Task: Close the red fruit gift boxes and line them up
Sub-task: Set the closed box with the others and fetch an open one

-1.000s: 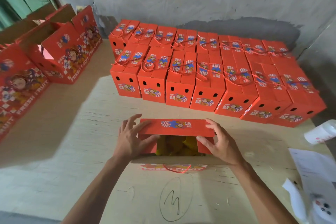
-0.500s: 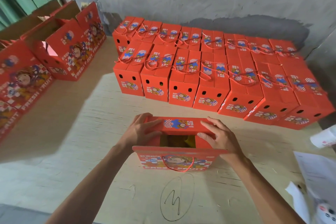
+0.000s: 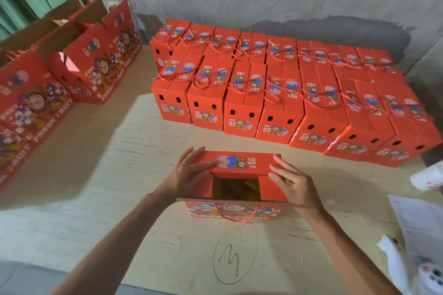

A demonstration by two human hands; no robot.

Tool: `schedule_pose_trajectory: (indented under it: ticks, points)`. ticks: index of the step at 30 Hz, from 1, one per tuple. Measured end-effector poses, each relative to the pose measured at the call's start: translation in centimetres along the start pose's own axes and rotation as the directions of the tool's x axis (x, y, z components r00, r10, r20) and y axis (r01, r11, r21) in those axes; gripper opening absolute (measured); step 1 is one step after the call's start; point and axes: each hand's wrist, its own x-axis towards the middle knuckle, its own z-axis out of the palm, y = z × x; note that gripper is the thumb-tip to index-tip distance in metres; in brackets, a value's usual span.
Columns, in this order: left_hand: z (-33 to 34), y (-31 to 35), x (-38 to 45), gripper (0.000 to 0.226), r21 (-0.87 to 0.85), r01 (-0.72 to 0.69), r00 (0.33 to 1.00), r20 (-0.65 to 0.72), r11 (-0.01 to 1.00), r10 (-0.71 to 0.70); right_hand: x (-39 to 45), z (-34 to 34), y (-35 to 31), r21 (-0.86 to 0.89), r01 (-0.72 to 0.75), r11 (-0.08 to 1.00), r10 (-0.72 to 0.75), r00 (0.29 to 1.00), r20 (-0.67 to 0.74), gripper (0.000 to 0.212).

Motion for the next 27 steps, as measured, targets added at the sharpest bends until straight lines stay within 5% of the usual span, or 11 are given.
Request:
schedule_pose_trajectory:
  ticks: [2, 7, 12, 15, 22, 27]
  points:
    - [0.2, 0.4, -0.2, 0.036, -0.093, 0.118, 0.993, -0.005, 0.989, -0.119, -0.1, 0.3, 0.1, 0.034, -0.016, 0.999, 0.018, 0.999, -0.032, 0.025]
    - [0.3, 0.3, 0.0, 0.034, -0.202, 0.109, 0.990, -0.061, 0.973, -0.124, -0.3, 0.5, 0.2, 0.063, -0.077, 0.995, 0.081, 0.996, -0.047, 0.021]
    - [0.5, 0.6, -0.2, 0.051, -0.063, 0.007, 0.993, -0.119, 0.998, -0.014, 0.3, 0.0, -0.2, 0.048, -0.120, 0.992, 0.119, 0.993, 0.024, 0.018]
    - [0.3, 0.1, 0.0, 0.042, -0.051, 0.087, 0.988, -0.122, 0.995, -0.093, 0.4, -0.1, -0.5, 0.070, -0.134, 0.989, 0.132, 0.990, 0.040, 0.014]
    - [-1.0, -1.3, -1.8, 0.004, 0.066, -0.097, 0.980, -0.169, 0.993, 0.107, -0.7, -0.8, -0.6, 0.145, -0.212, 0.966, 0.209, 0.977, 0.038, 0.011]
    - [-1.5, -1.3, -4.4, 0.037, 0.028, -0.101, 0.981, -0.165, 0.994, 0.104, -2.3, -1.6, -0.6, 0.134, -0.216, 0.967, 0.204, 0.974, 0.097, 0.037]
